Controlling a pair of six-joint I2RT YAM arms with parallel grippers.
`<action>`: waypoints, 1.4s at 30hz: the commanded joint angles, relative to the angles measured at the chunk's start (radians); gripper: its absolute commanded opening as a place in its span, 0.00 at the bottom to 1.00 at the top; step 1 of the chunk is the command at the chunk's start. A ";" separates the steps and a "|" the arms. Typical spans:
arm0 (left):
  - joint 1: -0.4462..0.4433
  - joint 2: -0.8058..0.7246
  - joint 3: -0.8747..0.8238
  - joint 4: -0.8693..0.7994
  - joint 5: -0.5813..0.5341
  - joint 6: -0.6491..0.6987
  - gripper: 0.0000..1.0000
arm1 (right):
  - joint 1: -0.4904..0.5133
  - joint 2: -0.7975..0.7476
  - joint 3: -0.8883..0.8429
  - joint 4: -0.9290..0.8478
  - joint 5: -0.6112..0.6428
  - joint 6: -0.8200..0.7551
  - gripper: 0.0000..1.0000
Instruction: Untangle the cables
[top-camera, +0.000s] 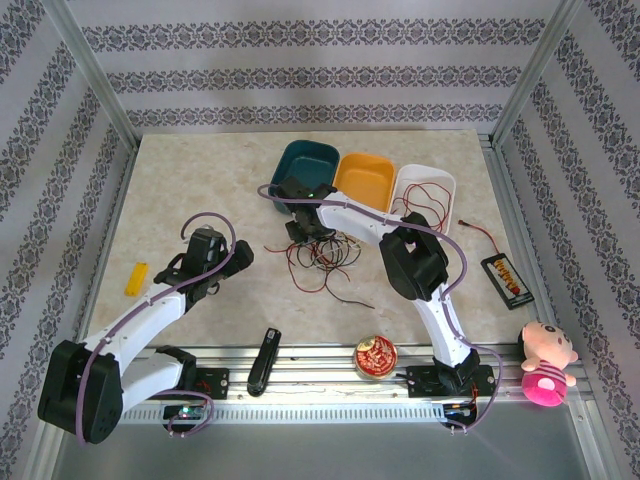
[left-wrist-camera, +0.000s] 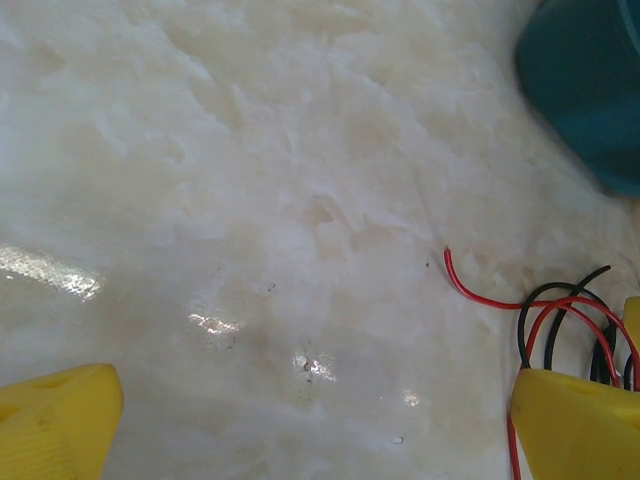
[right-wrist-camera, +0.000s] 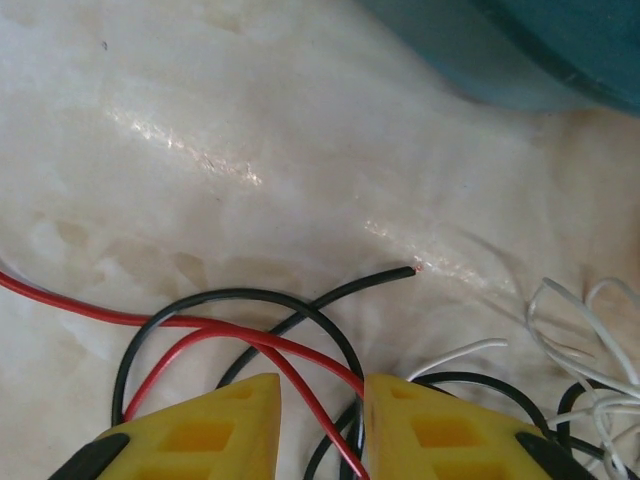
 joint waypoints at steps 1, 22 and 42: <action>0.013 0.005 -0.009 0.025 0.012 -0.011 0.99 | -0.010 0.029 0.016 -0.042 0.004 -0.046 0.28; 0.013 0.000 -0.023 0.037 0.022 -0.025 0.99 | 0.035 0.039 0.035 -0.074 -0.012 -0.101 0.01; 0.013 0.003 -0.039 0.249 0.374 0.121 0.59 | 0.062 -0.180 -0.023 0.019 -0.081 -0.025 0.00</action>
